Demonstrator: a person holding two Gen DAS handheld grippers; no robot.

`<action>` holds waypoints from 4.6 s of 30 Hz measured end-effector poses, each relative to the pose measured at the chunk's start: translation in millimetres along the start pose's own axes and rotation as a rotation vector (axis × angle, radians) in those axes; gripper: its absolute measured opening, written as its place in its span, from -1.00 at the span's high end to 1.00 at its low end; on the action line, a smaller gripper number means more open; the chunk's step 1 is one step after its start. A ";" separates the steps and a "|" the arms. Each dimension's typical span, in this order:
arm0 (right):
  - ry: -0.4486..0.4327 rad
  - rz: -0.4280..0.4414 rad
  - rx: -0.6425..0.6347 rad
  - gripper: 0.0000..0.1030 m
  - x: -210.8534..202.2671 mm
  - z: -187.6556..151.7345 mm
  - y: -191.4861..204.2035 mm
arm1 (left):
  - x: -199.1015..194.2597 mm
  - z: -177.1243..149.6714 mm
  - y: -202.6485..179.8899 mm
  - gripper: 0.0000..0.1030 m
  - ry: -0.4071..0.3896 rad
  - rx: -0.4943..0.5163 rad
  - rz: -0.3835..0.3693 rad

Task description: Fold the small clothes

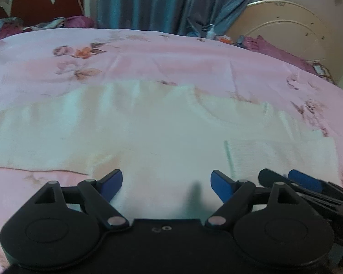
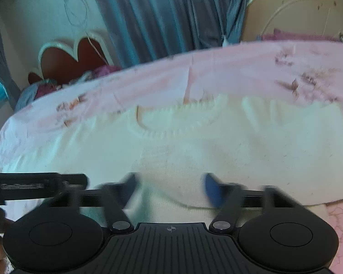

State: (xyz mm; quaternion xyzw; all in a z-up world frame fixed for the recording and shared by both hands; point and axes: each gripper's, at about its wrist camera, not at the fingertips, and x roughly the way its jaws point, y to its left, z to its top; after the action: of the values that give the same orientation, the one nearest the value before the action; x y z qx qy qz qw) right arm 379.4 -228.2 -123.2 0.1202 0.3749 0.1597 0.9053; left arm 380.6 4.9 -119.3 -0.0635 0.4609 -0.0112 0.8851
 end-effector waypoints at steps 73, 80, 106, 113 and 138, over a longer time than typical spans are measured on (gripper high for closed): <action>0.008 -0.247 0.219 0.11 22.1 62.2 -132.6 | 33.8 18.9 34.7 0.39 -0.159 -0.005 0.085; 0.027 -0.209 0.271 0.54 55.0 75.0 -145.1 | 41.2 12.9 37.9 0.35 -0.155 0.013 0.104; 0.038 -0.291 -0.076 0.06 27.1 14.9 -68.1 | 42.1 9.9 40.9 -0.47 -0.104 0.022 0.138; 0.060 -0.272 -0.090 0.06 19.9 12.6 -43.9 | 38.6 8.3 40.9 -0.46 -0.092 0.025 0.150; 0.078 -0.088 -0.121 0.06 17.1 1.5 69.0 | -39.1 -12.0 124.2 -0.43 -0.106 -0.117 0.153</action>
State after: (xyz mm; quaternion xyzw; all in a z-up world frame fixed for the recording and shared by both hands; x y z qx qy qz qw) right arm 378.2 -158.3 -109.8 0.0425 0.4045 0.1465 0.9017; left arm 343.5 129.9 -109.4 -0.0801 0.4169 0.0868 0.9013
